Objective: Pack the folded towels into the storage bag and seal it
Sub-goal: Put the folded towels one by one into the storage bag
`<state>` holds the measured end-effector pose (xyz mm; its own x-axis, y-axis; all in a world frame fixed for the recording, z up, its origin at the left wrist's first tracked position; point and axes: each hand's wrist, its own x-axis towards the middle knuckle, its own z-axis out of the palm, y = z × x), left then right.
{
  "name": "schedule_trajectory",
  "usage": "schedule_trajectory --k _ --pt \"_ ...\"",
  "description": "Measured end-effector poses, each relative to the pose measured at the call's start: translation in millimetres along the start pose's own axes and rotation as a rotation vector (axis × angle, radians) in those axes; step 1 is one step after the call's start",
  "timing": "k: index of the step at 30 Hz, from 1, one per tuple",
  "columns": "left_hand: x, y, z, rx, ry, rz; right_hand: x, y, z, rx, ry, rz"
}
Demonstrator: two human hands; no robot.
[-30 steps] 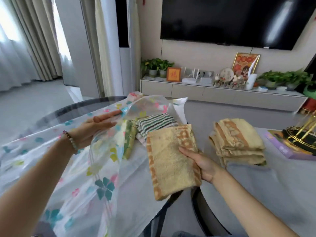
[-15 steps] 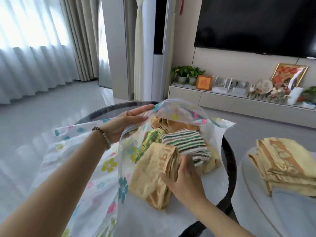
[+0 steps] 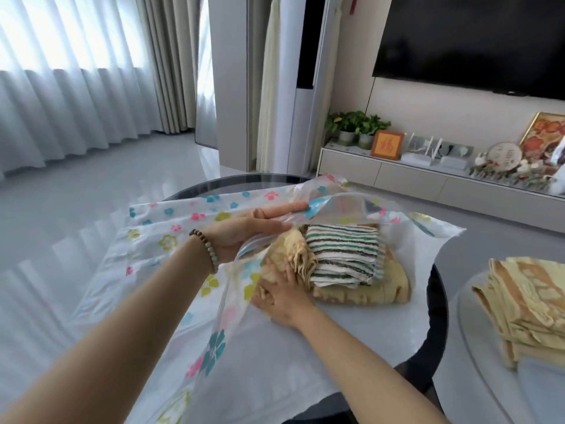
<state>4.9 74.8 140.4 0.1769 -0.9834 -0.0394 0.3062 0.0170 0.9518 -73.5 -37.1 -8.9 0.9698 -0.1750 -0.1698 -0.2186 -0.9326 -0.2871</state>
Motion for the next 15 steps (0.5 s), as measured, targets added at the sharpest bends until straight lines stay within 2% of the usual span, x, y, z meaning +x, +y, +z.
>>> schedule_trajectory --k 6,12,15 --pt "10 -6 -6 -0.008 0.022 0.016 41 4 -22 0.018 -0.022 0.131" --pt "21 -12 1 -0.042 0.065 0.047 -18 29 -17 0.019 0.085 -0.202" --pt "29 -18 18 0.042 0.098 0.063 -79 64 -26 0.010 0.151 -0.223"
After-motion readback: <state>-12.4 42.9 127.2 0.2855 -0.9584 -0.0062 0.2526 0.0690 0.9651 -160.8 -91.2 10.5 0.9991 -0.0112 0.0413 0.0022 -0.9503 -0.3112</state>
